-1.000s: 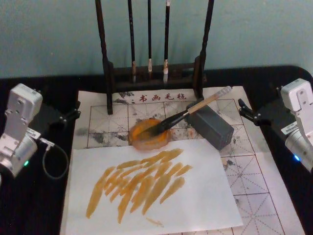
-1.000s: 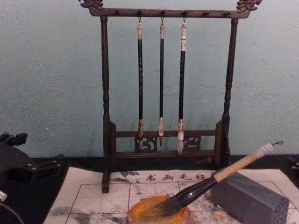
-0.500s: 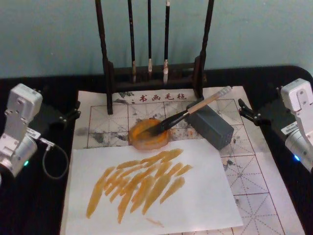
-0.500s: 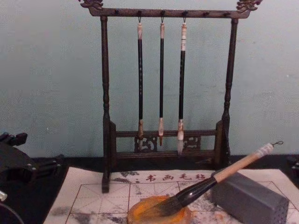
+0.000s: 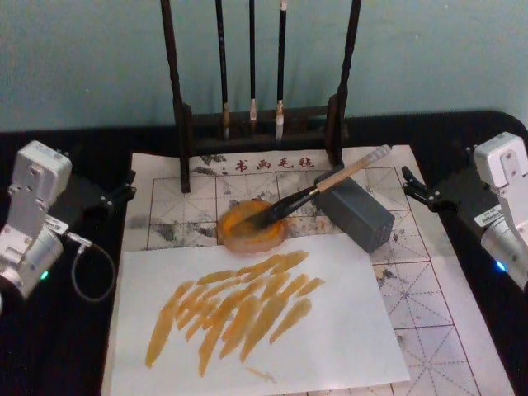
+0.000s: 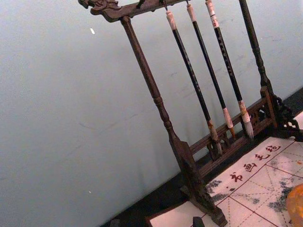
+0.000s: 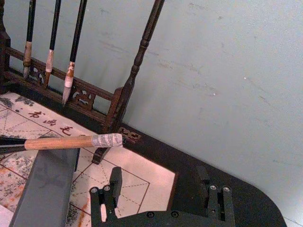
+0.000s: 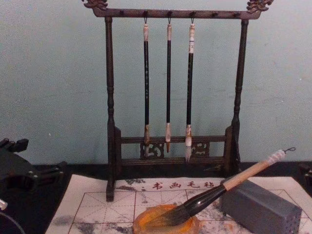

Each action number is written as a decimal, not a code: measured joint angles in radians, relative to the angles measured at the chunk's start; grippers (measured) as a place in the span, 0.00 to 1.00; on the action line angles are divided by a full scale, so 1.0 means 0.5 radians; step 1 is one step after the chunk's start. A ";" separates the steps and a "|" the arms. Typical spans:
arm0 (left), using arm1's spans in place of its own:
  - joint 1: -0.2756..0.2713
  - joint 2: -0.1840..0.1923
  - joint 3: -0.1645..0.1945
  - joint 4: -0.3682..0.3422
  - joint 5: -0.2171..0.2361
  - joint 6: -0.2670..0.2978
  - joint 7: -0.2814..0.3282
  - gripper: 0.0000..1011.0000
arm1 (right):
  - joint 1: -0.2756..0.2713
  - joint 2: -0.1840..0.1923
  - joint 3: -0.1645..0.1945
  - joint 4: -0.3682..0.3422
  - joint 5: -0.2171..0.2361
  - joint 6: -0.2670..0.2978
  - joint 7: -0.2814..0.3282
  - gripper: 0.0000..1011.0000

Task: Pick up the brush from the inkstone, write on the paper, then place the brush back to its original position.

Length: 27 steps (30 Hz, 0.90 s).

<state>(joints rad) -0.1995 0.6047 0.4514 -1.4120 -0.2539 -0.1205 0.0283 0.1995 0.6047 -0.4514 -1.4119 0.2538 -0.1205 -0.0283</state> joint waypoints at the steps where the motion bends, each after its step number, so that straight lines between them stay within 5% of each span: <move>1: 0.000 0.000 0.000 0.000 0.000 0.000 0.000 0.99 | 0.000 0.000 0.000 0.000 0.000 0.000 0.000 0.99; 27: 0.000 0.000 0.000 0.000 0.000 0.000 0.000 0.99 | 0.000 0.000 0.000 0.000 0.000 0.000 0.000 0.99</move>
<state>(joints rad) -0.1995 0.6047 0.4514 -1.4120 -0.2539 -0.1205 0.0283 0.1995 0.6046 -0.4514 -1.4119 0.2539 -0.1205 -0.0283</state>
